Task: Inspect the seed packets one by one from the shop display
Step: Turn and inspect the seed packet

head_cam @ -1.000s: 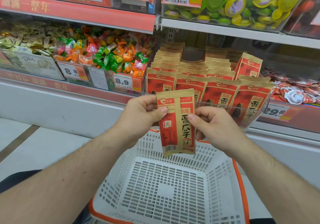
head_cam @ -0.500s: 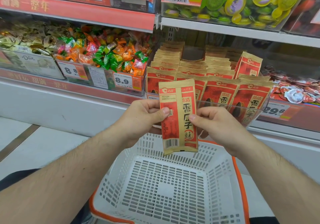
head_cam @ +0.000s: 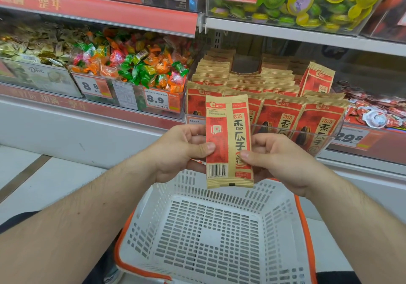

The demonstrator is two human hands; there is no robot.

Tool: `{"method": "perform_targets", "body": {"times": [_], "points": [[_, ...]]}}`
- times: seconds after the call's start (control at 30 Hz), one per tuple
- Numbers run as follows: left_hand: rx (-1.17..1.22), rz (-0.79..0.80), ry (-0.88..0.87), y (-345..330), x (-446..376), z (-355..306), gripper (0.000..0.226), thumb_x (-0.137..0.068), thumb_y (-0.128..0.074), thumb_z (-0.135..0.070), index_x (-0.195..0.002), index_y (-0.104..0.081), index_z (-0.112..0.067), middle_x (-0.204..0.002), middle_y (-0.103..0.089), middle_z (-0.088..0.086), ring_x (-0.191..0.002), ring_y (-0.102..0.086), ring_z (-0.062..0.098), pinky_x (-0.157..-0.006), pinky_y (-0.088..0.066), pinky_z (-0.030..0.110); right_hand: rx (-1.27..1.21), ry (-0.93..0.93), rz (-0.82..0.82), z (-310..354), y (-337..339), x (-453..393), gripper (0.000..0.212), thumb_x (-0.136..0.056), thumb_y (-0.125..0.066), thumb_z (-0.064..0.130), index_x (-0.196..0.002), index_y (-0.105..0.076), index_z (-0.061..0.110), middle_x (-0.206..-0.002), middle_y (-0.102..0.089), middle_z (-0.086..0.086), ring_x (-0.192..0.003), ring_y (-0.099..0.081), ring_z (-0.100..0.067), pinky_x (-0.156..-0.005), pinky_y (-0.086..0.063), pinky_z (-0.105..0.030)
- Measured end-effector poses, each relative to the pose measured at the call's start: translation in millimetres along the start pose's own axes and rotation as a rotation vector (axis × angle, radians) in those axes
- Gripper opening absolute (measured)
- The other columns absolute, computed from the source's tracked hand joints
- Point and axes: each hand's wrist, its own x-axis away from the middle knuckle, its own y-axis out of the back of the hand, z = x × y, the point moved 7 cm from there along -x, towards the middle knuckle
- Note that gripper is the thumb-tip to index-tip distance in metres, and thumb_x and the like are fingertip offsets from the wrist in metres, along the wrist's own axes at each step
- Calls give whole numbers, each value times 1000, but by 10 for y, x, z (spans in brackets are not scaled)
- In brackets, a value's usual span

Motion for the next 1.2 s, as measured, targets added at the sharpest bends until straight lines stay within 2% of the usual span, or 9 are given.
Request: {"method": "perform_targets", "body": {"times": [0.23, 0.33, 0.57, 0.63, 0.7, 0.83, 0.9, 1.0, 1.2], "points": [[-28, 122, 81, -78, 33, 61, 57, -80, -76, -8, -132, -55, -21, -111, -74, 7, -93, -74, 25, -70, -63, 39, -58, -50, 105, -66, -18, 1, 21, -90, -61, 7, -110, -61, -2, -89, -75, -19, -73, -73, -25, -53, -56, -25], [-26, 157, 89, -80, 32, 91, 66, -73, -68, -3, -133, -52, -22, -113, -74, 6, -95, -73, 27, -77, -60, 42, -125, -63, 146, -71, -38, 6, 36, -80, -66, 11, -113, -59, -2, -92, -75, -20, -72, -73, -23, -53, -57, -24], [155, 186, 123, -108, 38, 61, 51, -76, -63, 1, -125, -57, -13, -99, -75, 10, -81, -75, 20, -57, -60, 25, -300, -91, 275, -57, -76, 25, 57, -65, -75, 4, -119, -57, -4, -94, -72, -22, -66, -71, -23, -52, -58, -23], [199, 201, 128, -114, 35, 67, 58, -72, -77, 8, -123, -58, -11, -98, -76, 10, -79, -75, 19, -57, -59, 24, -346, -98, 305, -65, -72, 13, 67, -54, -88, 8, -115, -63, -3, -95, -71, -24, -68, -72, -25, -51, -58, -23], [245, 223, 131, -124, 36, 58, 69, -62, -84, -2, -125, -58, -8, -98, -75, 12, -79, -75, 20, -57, -60, 24, -371, -97, 325, -69, -68, 9, 72, -45, -96, 12, -110, -68, -2, -97, -71, -26, -70, -73, -27, -52, -59, -24], [169, 171, 136, -101, 30, 70, 64, -73, -77, 10, -130, -55, -11, -100, -75, 12, -81, -75, 22, -60, -61, 27, -318, -96, 287, -67, -60, 5, 61, -59, -86, -1, -115, -61, -2, -95, -71, -24, -67, -72, -25, -51, -58, -24], [111, 141, 116, -99, 20, 83, 60, -78, -73, -3, -134, -55, -15, -111, -72, 16, -92, -74, 28, -70, -63, 36, -184, -79, 227, -73, -57, 4, 50, -73, -73, -9, -119, -54, 1, -95, -72, -23, -68, -71, -25, -52, -58, -25], [93, 30, 99, -36, -8, 99, 49, -79, -68, -20, -127, -62, -20, -107, -73, 14, -89, -73, 29, -76, -62, 44, -23, -72, 173, -94, -60, 12, 45, -84, -62, -15, -121, -52, 9, -103, -73, -22, -77, -71, -27, -55, -59, -27], [43, 30, 78, -32, -1, 127, 55, -75, -68, -13, -130, -61, -20, -111, -73, 15, -96, -72, 30, -77, -62, 47, 83, 27, 5, -58, -1, -38, 32, -89, -68, 9, -120, -62, 16, -102, -76, -9, -94, -72, -30, -86, -56, -56]]}}
